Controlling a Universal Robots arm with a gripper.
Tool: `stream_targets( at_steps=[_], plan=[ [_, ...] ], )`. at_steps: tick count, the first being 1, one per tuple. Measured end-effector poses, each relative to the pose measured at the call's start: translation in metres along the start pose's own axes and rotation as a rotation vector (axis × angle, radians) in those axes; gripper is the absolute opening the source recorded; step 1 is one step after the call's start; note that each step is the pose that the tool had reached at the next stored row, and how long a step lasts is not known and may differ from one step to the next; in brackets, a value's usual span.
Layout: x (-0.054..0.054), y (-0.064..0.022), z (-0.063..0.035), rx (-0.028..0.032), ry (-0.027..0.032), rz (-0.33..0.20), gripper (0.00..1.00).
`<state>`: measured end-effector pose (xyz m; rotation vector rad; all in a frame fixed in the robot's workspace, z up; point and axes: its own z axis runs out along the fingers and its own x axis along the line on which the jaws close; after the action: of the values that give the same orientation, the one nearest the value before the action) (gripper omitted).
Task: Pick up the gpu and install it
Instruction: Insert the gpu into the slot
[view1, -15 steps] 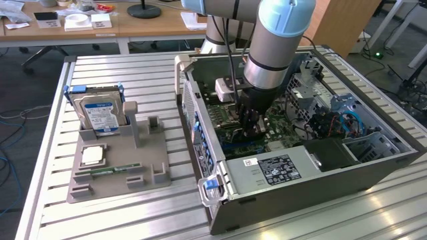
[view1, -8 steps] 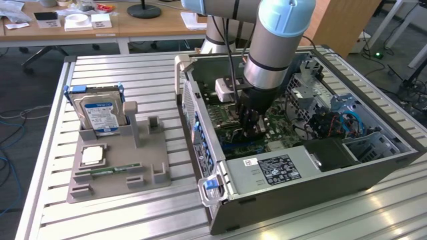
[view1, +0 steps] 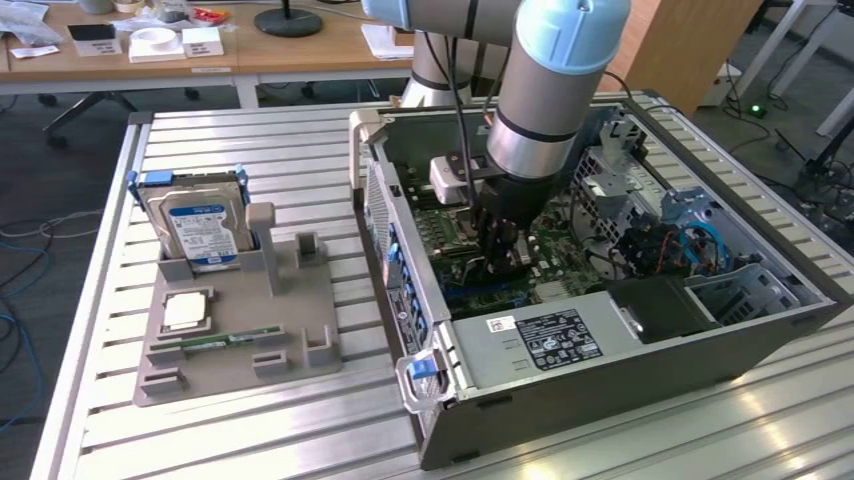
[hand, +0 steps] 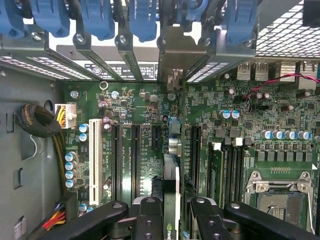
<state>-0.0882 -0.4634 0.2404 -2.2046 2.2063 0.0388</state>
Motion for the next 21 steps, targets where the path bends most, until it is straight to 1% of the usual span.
stream_targets(
  at_steps=[21],
  plan=[
    [0.0000, 0.0006, 0.0003, 0.0001, -0.0006, 0.000, 0.27]
  ],
)
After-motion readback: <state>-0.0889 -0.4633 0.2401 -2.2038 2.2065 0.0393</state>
